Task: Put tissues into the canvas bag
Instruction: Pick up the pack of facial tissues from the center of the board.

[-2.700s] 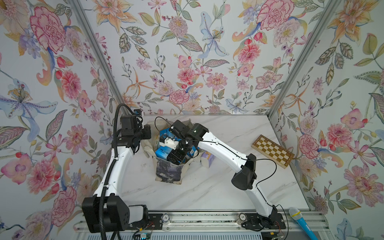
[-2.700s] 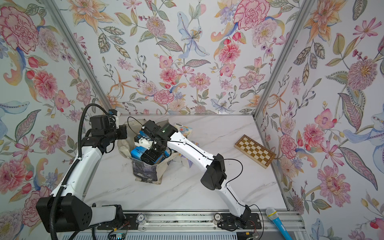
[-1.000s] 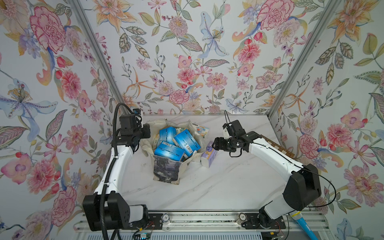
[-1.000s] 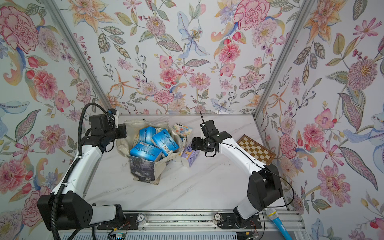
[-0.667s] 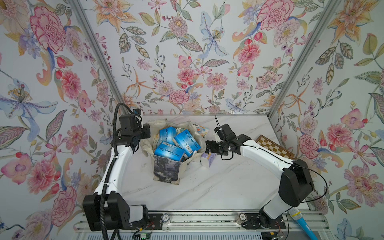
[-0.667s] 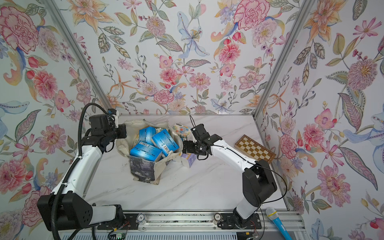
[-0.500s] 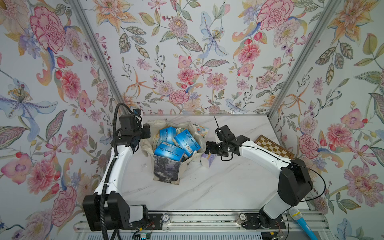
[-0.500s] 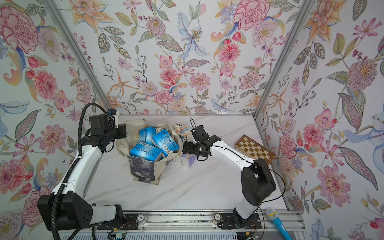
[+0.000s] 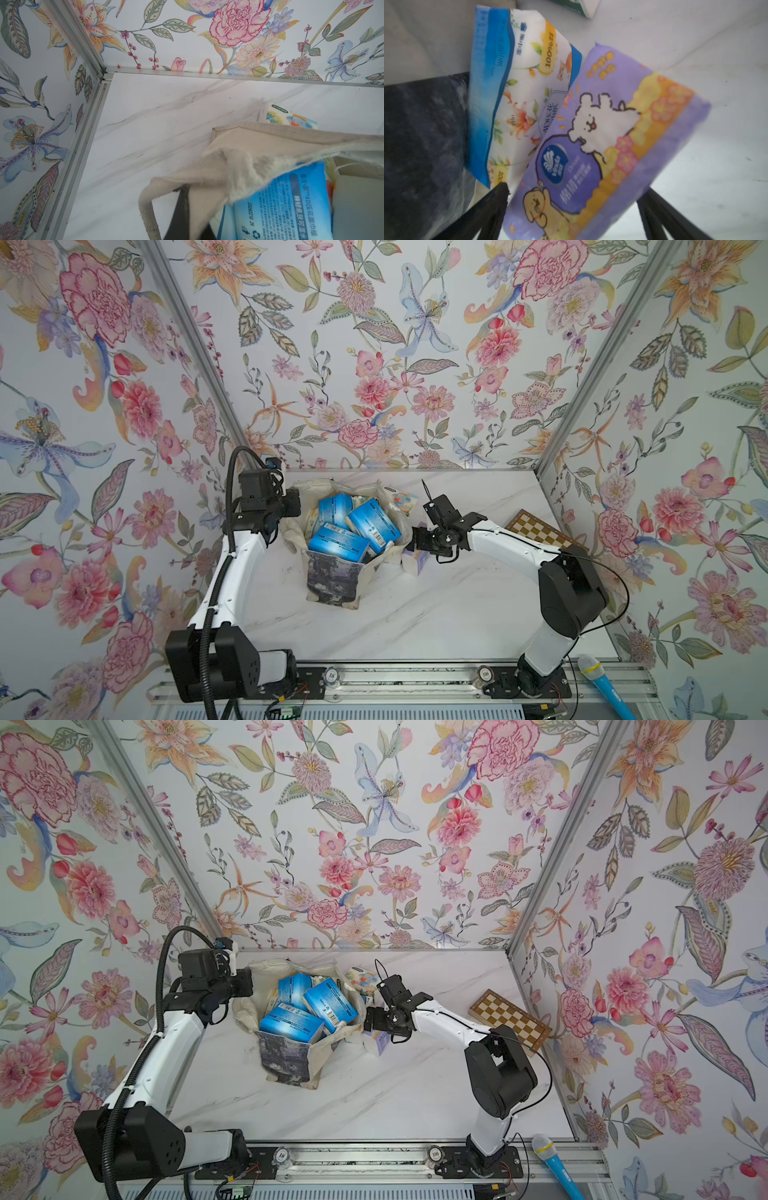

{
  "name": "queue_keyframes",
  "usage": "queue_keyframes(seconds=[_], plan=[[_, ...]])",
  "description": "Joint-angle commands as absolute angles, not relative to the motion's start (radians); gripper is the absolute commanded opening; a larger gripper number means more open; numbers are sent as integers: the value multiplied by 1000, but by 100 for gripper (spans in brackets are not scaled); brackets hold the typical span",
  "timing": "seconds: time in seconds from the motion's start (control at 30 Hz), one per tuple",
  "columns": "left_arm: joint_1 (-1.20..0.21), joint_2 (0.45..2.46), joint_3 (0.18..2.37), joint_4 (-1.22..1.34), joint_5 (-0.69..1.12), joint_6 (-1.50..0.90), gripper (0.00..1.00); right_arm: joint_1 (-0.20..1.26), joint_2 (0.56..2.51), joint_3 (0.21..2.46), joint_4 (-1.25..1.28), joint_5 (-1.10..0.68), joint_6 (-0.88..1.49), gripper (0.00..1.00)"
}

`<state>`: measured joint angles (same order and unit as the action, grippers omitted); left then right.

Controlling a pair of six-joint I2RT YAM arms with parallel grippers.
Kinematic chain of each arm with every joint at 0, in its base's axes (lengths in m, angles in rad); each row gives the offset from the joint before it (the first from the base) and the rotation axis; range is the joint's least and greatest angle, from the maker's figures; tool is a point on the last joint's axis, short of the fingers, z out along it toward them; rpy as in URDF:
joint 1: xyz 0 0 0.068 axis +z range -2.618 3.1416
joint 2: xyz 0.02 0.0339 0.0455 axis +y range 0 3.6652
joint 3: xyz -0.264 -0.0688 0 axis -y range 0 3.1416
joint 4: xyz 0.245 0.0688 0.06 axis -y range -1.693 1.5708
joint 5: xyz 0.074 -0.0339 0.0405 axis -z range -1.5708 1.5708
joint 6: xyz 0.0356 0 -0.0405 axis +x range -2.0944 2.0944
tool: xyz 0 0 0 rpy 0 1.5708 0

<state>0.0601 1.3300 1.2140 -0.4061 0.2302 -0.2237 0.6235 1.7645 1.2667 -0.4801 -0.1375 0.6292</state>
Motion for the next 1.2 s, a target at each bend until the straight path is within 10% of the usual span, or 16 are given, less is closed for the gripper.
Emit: queue_keyframes(seconds=[0.0,0.77,1.17], plan=[[81,1325,1210,-338,227,-213,3,622,1796,1265,-477,-131,623,97],[92,1319,1202,-332,239,-221,4,506,1804,1296,-726,55,372,94],[92,1318,1203,-337,233,-227,4,499,1754,1352,-691,-155,338,96]])
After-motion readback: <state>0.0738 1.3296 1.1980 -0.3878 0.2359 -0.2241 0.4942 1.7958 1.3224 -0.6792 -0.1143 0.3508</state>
